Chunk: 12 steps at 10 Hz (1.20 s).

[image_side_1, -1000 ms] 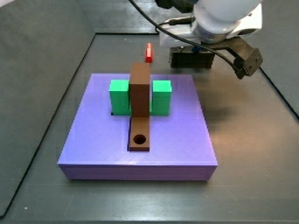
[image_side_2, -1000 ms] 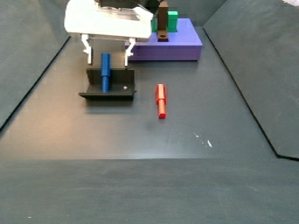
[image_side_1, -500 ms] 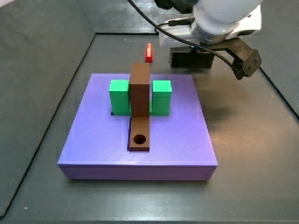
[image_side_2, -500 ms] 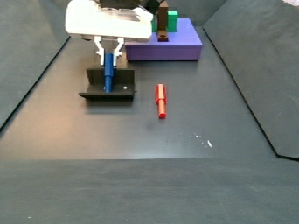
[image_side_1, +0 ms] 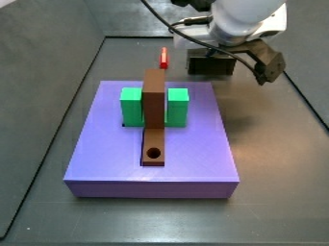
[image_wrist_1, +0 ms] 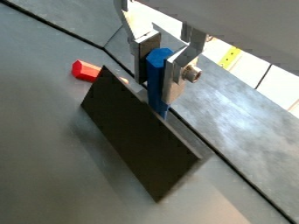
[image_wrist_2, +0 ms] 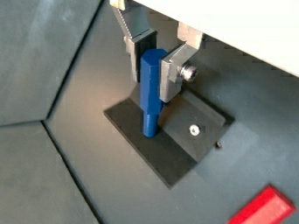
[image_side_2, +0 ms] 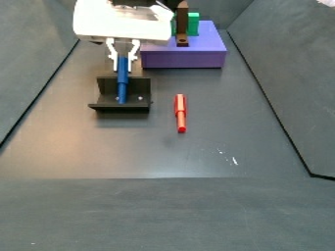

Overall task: Pick up the blue object. Move up. Place the blue object on the fixture. Regrasp the blue object. Move to above the board. Insert the blue object.
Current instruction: Regrasp the blue object, then move to above the board.

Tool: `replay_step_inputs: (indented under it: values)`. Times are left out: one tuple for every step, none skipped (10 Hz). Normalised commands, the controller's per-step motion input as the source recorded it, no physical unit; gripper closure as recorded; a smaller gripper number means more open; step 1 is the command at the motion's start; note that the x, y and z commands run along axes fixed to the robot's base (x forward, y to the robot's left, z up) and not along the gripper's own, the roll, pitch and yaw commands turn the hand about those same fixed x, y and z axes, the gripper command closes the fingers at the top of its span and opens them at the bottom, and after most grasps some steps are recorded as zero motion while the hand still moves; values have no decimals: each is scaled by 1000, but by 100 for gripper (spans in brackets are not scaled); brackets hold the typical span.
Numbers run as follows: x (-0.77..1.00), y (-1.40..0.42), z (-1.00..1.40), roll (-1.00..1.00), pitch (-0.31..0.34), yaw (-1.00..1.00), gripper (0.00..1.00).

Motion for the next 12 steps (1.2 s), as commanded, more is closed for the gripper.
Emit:
replay_step_inputs:
  values:
    - [0,0,0,0,0,0,100]
    - [0,0,0,0,0,0,100]
    - [0,0,0,0,0,0,100]
    - [0,0,0,0,0,0,100]
    - [0,0,0,0,0,0,100]
    - [0,0,0,0,0,0,100]
    - [0,0,0,0,0,0,100]
    - [0,0,0,0,0,0,100]
    - [0,0,0,0,0,0,100]
    - [0,0,0,0,0,0,100]
    - [0,0,1400,0,0,0,100]
    - [18,2,1400,-25,-14,49,100]
